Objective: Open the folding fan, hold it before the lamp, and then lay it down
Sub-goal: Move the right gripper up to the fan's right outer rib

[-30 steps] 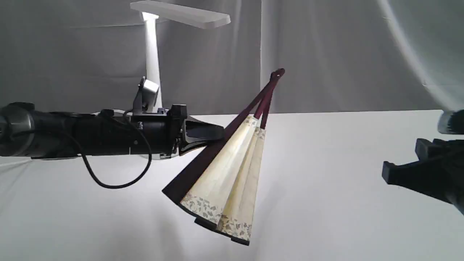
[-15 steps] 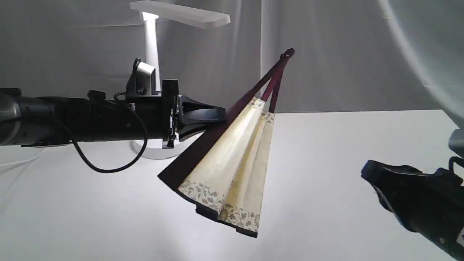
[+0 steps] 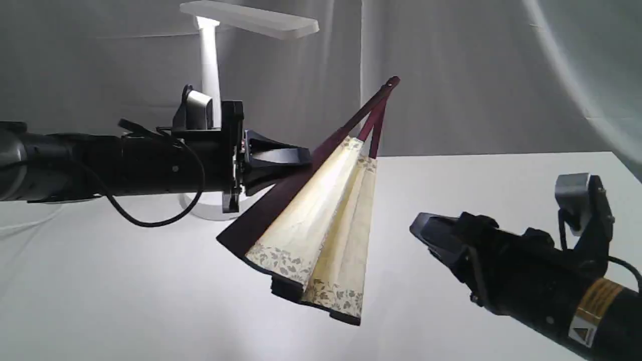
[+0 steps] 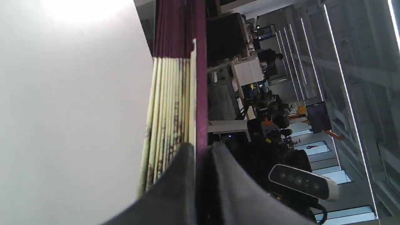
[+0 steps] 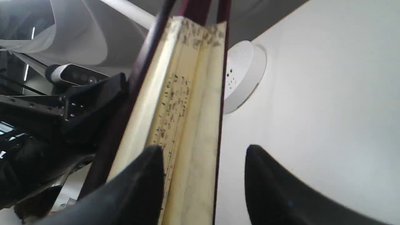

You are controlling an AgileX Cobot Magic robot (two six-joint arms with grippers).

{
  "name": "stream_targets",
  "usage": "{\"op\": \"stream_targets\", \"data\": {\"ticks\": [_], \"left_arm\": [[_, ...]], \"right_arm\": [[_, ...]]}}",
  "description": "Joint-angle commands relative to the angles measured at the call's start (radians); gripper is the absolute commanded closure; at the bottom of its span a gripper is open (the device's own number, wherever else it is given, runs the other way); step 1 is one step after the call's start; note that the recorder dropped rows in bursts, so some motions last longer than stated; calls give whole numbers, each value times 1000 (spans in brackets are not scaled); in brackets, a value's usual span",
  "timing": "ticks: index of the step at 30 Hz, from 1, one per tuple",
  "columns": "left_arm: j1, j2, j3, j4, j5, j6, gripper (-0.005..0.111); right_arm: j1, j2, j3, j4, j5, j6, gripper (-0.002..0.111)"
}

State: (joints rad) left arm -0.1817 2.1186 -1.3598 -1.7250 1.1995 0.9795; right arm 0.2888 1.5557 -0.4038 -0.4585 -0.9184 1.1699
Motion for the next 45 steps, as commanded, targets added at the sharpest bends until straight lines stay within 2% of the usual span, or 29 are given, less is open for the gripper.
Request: {"op": "stream_targets", "data": {"ticks": [1, 4, 10, 18, 23, 30, 33, 36, 40, 45], "left_arm": [[4, -14, -5, -19, 22, -14, 107], [4, -14, -5, -19, 22, -23, 107], [4, -14, -5, -19, 22, -37, 107], [6, -14, -5, -19, 22, -40, 107], [16, -14, -5, -19, 22, -40, 107], [27, -14, -5, -19, 22, -40, 107], [27, -14, -5, -19, 22, -40, 107], [27, -14, -5, -19, 22, -40, 107], [27, -14, -5, -19, 22, -40, 107], [27, -14, -5, -19, 22, -40, 107]], "right_arm": [[4, 63, -6, -35, -80, 59, 65], [4, 120, -6, -51, -191, 84, 65], [4, 241, -9, -48, -303, 117, 65], [4, 376, -153, -240, -303, 227, 65], [4, 383, -189, -262, -303, 257, 66], [4, 383, -192, -278, -303, 259, 78], [25, 383, -192, -271, -303, 259, 79], [52, 383, -192, -259, -303, 259, 75], [62, 383, -202, -254, -303, 259, 63], [62, 383, -254, -307, -303, 305, 61]]}}
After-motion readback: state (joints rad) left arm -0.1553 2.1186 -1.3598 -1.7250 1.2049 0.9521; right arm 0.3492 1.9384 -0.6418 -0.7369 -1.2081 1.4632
